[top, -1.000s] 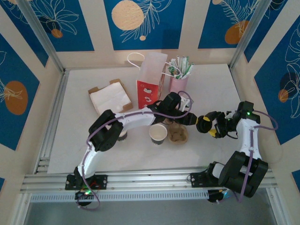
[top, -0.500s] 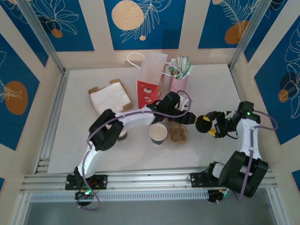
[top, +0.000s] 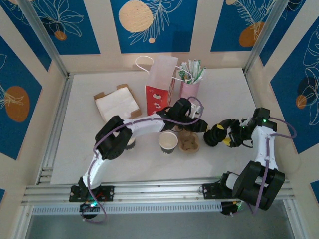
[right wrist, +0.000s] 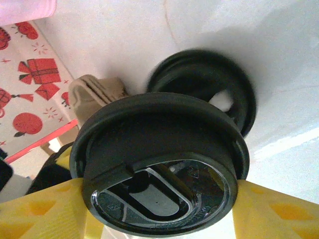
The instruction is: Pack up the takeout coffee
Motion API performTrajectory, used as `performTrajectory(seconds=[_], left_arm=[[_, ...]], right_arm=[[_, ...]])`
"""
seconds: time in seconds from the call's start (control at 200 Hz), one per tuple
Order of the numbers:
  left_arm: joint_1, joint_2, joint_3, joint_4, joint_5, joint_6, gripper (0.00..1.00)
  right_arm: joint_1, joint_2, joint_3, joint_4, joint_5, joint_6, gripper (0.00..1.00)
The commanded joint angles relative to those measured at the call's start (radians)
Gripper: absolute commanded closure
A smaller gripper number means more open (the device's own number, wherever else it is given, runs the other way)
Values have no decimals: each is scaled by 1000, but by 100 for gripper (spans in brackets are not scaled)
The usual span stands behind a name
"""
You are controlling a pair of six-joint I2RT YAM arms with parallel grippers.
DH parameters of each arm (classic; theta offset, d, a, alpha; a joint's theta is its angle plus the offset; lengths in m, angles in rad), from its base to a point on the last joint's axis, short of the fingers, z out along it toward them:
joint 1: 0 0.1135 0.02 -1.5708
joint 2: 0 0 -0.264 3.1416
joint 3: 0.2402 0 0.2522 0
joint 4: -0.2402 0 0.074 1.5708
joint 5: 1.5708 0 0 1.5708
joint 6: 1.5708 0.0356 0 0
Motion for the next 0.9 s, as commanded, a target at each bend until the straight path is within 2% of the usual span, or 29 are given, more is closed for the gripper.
performTrajectory(seconds=[0.0, 0.24, 0.41, 0.625, 0.765, 0.79, 0.895], left_arm=[[7, 25, 16, -6, 18, -3, 54], [8, -44, -25, 8, 12, 2, 52], [8, -164, -85, 4, -32, 33, 39], [8, -379, -227, -18, -138, 75, 16], [8, -554, -339, -78, -251, 116, 5], [8, -582, -359, -90, -275, 123, 0], [7, -716, -441, -149, -372, 147, 0]], right_arm=[[-1, -13, -17, -23, 42, -4, 31], [11, -31, -12, -31, 40, -2, 31], [53, -49, 20, -47, 26, 6, 31], [181, -68, 109, -88, 51, 1, 32], [294, -65, 197, -131, 92, -5, 32], [318, -66, 214, -139, 103, -8, 32], [423, -48, 299, -181, 153, -23, 32]])
